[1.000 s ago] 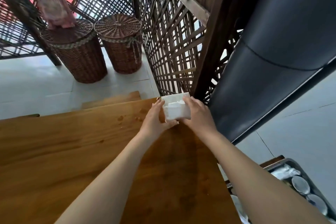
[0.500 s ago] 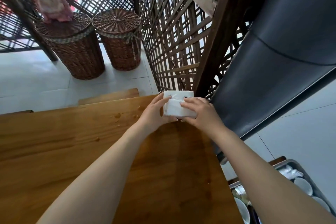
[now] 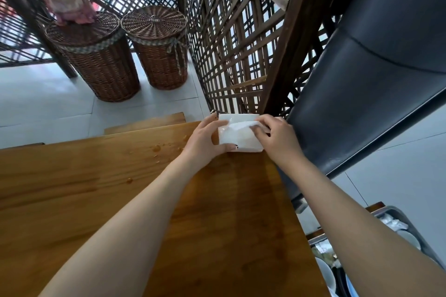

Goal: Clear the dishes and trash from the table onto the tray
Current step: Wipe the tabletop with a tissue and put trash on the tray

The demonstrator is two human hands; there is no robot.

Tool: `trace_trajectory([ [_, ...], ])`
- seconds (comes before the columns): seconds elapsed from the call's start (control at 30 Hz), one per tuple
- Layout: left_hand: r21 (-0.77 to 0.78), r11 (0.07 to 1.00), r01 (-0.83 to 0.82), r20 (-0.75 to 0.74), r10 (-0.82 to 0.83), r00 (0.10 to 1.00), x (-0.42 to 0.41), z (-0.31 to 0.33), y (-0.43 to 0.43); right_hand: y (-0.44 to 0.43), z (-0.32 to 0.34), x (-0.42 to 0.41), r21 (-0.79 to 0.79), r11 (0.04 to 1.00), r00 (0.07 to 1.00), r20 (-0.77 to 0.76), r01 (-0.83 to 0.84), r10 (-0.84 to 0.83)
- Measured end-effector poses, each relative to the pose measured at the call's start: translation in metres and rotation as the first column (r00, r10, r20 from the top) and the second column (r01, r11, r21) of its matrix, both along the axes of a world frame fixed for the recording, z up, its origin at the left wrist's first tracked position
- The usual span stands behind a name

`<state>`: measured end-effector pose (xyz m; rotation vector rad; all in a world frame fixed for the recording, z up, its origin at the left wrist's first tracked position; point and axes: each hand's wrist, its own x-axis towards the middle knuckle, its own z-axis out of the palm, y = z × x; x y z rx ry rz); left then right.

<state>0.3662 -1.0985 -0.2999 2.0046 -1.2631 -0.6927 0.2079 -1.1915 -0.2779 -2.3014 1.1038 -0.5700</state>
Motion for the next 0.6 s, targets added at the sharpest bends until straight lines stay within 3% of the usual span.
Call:
trace_trajectory([
  [0.33, 0.128, 0.992, -0.002, -0.044, 0.008, 0.999, -0.005, 0.000, -0.013, 0.001, 0.031, 0.015, 0.162, 0.987, 0.968, 0.243, 0.017, -0.056],
  [0.6, 0.114, 0.992, -0.055, -0.005, 0.056, 0.998, -0.013, -0.003, -0.012, 0.001, 0.056, 0.016, 0.117, 0.993, 0.929, 0.363, 0.029, -0.070],
])
